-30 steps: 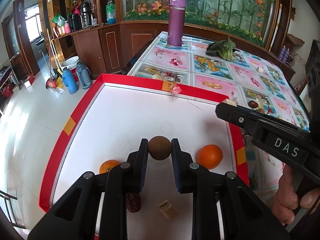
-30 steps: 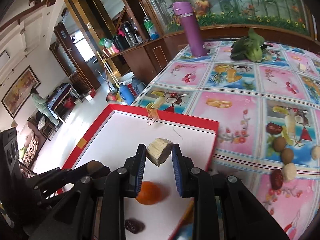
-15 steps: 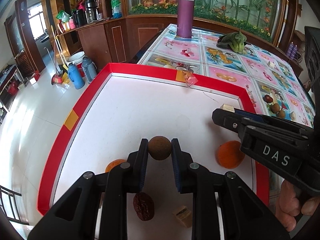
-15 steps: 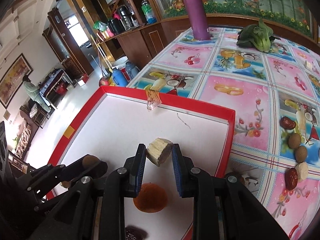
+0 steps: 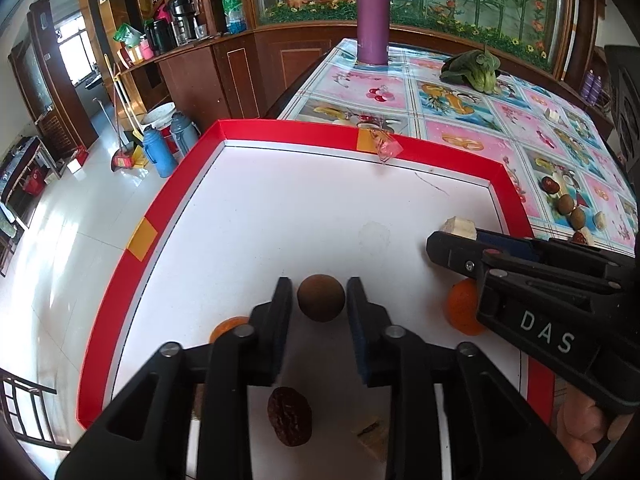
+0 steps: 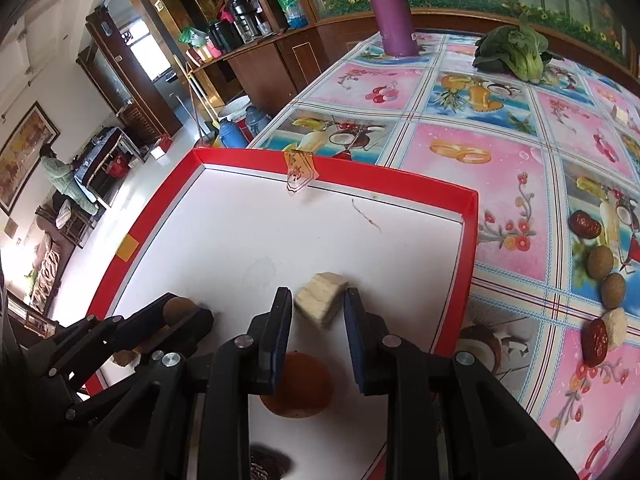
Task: Organize fruits
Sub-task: 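Carry both items over the tray while the left tool opens to drop the brown fruit, then open the right tool to drop the beige cube into the tray, then move both open tools back to the fruit pile, then grasp a beige round ball with the right tool while the left grasps a red date, then carry the held ball and date over the red-bordered tray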
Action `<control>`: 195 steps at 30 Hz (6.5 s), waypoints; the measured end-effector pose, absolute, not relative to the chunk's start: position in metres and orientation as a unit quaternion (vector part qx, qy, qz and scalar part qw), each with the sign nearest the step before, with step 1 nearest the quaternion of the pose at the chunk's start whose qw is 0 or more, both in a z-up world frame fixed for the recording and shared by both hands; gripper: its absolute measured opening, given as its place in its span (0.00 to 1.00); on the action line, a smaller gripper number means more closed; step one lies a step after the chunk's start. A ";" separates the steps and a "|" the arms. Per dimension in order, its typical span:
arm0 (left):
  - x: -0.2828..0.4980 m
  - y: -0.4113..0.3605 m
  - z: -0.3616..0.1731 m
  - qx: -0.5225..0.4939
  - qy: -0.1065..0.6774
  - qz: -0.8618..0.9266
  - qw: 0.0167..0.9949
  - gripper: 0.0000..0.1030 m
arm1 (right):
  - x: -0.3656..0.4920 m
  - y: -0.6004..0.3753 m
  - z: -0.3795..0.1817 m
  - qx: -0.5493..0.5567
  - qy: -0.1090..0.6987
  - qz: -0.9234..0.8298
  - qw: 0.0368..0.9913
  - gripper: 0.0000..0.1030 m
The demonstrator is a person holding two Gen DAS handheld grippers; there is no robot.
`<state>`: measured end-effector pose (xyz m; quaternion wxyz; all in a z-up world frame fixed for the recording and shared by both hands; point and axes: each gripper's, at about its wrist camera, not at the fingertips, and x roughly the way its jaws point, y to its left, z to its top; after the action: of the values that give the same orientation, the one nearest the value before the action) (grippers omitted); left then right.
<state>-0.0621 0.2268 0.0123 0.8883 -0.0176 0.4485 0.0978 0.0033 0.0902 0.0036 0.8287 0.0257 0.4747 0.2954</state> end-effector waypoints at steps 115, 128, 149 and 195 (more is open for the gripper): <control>-0.041 0.039 0.084 0.005 0.385 -0.126 0.914 0.22 | 0.044 -0.167 0.019 0.114 0.361 0.129 0.916 0.23; -0.065 0.134 0.115 -0.027 0.330 -0.036 0.943 0.23 | 0.026 -0.112 0.037 0.220 0.367 0.212 0.879 0.22; -0.089 0.232 0.071 -0.068 0.355 0.048 0.931 0.23 | -0.014 0.039 0.043 0.116 0.415 0.322 0.843 0.23; -0.054 0.302 0.033 -0.053 0.450 0.133 0.881 0.23 | 0.025 0.130 0.028 0.051 0.507 0.351 0.785 0.22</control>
<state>-0.0536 0.3017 0.0333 0.8813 -0.0530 0.4504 0.1329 0.0246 0.1301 0.0282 0.7854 0.0514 0.5072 0.3510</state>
